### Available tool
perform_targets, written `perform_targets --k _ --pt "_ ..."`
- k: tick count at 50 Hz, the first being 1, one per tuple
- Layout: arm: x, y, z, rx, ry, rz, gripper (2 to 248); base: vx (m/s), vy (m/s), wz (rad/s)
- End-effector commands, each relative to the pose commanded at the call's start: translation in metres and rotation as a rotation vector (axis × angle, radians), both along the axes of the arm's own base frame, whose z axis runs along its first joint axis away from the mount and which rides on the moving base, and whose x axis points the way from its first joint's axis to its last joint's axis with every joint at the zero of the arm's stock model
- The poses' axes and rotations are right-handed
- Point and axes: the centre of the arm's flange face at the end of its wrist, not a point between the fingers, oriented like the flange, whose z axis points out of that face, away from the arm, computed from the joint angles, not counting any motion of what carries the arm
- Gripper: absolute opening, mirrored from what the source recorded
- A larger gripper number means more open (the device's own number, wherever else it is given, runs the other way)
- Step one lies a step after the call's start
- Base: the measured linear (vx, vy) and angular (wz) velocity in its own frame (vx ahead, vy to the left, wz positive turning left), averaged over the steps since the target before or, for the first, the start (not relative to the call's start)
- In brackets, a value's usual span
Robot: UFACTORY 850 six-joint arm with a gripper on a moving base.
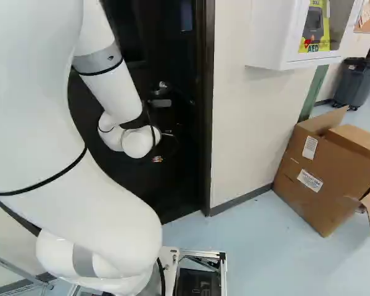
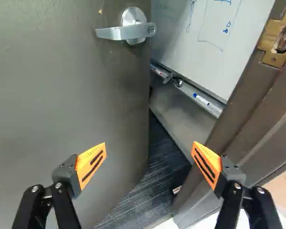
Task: Open the door and move inside
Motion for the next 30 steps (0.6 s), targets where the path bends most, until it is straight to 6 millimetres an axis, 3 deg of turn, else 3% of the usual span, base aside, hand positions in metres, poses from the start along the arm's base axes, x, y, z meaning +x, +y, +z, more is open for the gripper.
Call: perform_targets --k 30 --pt "0.0 0.0 0.0 0.0 0.0 0.0 247 0.058 0.113 -0.013"
